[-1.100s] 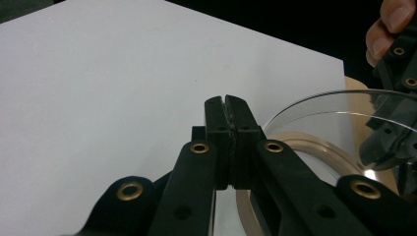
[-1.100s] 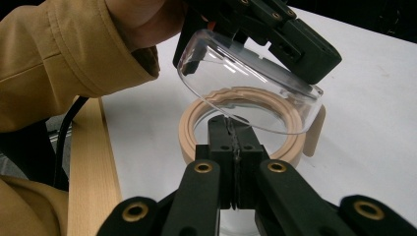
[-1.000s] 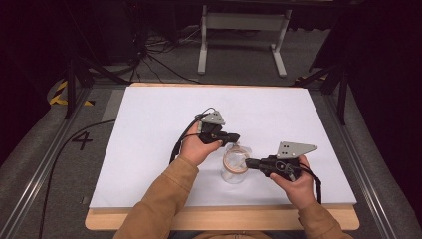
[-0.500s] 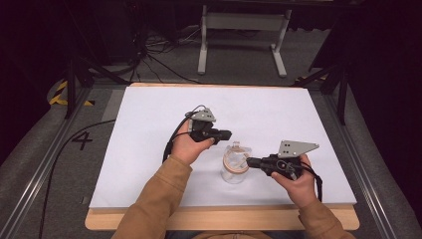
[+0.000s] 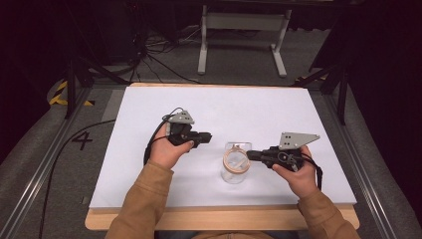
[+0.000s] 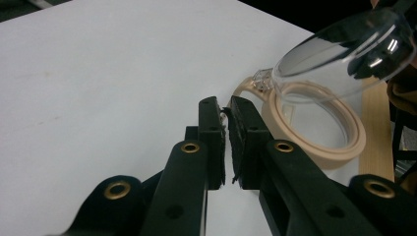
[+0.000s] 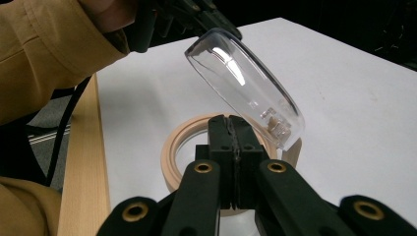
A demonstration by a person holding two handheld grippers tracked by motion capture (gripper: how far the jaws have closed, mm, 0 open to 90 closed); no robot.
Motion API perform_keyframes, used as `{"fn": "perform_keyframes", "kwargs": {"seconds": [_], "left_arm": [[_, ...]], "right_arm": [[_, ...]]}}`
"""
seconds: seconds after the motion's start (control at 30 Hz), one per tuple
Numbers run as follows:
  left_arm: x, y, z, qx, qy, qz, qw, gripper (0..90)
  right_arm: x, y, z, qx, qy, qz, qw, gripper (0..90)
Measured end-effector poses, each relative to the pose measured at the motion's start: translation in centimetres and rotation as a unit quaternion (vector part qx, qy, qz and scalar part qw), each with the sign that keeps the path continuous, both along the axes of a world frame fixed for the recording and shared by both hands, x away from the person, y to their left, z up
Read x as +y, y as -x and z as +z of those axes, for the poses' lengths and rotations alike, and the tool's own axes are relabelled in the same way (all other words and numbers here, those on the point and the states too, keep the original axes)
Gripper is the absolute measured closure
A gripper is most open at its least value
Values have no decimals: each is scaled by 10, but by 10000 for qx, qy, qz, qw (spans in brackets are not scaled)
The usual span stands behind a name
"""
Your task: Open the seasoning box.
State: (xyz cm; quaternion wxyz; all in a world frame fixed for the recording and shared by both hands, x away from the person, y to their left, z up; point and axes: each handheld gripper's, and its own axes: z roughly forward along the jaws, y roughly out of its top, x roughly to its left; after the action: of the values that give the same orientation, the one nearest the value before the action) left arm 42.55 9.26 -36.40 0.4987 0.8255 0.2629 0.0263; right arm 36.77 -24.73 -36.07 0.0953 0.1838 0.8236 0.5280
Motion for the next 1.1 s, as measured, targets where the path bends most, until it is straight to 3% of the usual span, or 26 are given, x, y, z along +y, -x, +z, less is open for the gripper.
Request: {"fn": "perform_keyframes", "kwargs": {"seconds": [0.6, 0.93, 1.1], "left_arm": [[33, 16, -5, 192, -257, 284, 9991, 823], [43, 20, -9, 238, -243, 377, 9987, 815], [41, 20, -9, 276, -239, 387, 9986, 815]], "right_arm": [[0, -24, 7, -64, -76, -62, 9999, 899], [-1, -38, 1, -21, 2, -338, 9994, 888], [-2, -38, 2, 4, -55, -335, 9994, 874]]}}
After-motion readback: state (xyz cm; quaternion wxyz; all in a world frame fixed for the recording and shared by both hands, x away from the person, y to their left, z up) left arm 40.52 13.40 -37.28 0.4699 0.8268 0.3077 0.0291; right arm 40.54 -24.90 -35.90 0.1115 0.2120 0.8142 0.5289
